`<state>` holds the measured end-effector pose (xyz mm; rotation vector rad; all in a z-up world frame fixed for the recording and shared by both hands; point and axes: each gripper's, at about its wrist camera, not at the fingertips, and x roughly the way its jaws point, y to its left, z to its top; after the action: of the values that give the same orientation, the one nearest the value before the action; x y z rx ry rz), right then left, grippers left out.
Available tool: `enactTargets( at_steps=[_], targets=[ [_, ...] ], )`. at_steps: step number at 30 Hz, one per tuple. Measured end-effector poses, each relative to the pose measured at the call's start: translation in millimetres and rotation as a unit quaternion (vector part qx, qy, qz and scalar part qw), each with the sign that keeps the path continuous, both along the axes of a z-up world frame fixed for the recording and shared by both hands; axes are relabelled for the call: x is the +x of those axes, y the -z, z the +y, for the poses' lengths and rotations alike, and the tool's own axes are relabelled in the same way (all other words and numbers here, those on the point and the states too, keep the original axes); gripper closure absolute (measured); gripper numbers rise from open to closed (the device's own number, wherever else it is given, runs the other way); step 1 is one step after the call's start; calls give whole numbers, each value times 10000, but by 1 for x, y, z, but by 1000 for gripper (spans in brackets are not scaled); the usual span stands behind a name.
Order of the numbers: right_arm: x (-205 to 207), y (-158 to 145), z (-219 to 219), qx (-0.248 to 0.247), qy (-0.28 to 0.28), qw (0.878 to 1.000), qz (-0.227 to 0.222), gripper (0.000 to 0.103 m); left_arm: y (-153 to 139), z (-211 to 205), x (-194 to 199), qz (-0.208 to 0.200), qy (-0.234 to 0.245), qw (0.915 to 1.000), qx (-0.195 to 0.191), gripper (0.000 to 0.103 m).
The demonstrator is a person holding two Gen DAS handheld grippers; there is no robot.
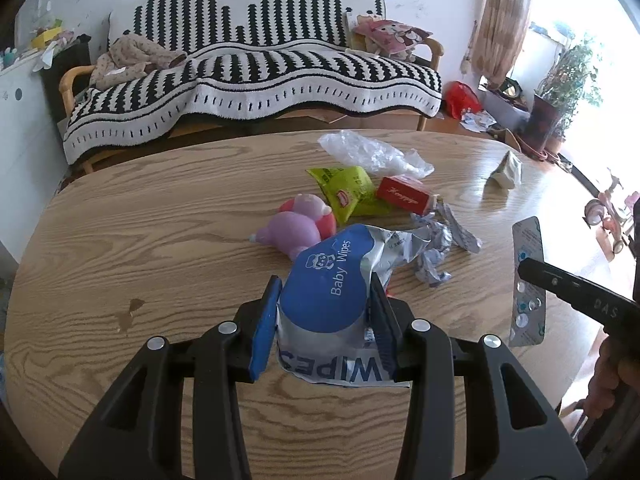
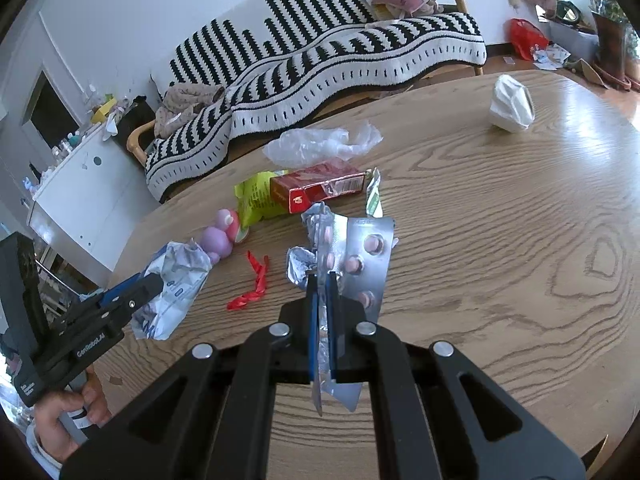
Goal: Collect trash
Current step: 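Lift the baby wipes pack and pill blister off the table, then carry wipes pack and pill blister over the black bin and open both grippers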
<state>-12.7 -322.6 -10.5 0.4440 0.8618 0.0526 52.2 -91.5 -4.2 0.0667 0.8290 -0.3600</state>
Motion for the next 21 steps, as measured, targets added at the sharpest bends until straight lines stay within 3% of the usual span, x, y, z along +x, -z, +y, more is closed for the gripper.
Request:
enactTargets(
  at_steps=[6, 13, 21],
  targets=[
    [-29, -20, -17, -194, 188, 9994, -213, 98, -10, -23, -26, -37, 315, 9995, 0, 61],
    [-102, -42, -79, -469, 930, 9938, -398, 98, -23, -86, -78, -120, 1027, 9946, 5, 61],
    [-207, -52, -155, -546, 1792, 9815, -392, 98, -26, -185, -158, 42, 2150, 9766, -84, 61]
  ],
)
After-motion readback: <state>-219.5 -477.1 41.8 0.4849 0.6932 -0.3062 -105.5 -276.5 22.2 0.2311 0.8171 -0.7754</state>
